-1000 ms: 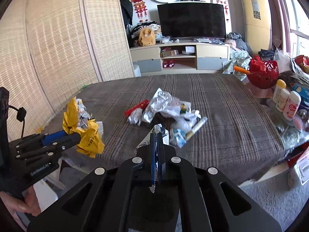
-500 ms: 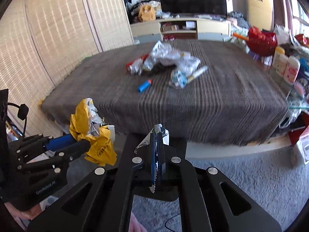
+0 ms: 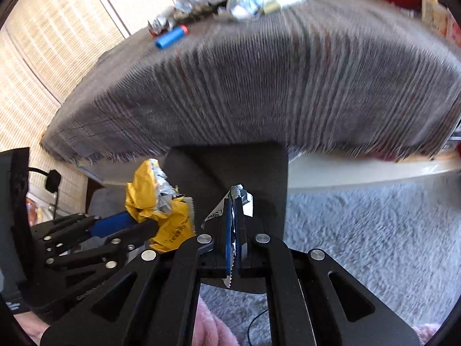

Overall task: Collect trash
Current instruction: 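Lower the yellow paper into the dark bin and open the left gripper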

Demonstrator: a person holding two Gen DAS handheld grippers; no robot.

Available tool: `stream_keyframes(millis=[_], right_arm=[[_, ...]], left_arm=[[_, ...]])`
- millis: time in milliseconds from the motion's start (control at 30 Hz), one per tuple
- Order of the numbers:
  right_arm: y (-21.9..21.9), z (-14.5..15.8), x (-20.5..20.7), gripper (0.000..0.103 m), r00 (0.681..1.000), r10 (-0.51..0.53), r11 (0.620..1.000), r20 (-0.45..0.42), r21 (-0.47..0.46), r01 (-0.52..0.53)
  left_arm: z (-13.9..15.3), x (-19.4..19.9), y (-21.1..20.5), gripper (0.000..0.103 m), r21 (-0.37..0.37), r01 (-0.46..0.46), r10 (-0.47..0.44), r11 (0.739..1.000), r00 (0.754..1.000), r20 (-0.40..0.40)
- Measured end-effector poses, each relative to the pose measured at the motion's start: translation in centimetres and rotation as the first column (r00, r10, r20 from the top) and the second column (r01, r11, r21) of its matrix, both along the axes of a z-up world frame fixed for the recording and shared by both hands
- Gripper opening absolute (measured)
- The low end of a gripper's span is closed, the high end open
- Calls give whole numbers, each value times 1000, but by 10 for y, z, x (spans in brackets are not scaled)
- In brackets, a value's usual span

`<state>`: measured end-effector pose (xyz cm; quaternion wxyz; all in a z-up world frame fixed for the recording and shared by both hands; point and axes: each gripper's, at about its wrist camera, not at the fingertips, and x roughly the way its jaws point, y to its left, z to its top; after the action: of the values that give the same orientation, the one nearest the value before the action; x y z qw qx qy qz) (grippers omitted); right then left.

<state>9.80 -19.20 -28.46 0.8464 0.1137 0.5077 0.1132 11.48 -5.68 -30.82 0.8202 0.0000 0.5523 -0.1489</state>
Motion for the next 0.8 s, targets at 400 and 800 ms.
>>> stream_keyframes(millis=[400, 800], right_arm=[[-6, -8, 15, 42, 998, -55, 998, -16, -40, 54], [-20, 9, 9, 85, 994, -100, 992, 44, -70, 102]], left_arm=[[-10, 10, 2, 61, 41, -13, 14, 999, 1000, -16], [15, 7, 28, 88, 48, -52, 51, 997, 998, 29]])
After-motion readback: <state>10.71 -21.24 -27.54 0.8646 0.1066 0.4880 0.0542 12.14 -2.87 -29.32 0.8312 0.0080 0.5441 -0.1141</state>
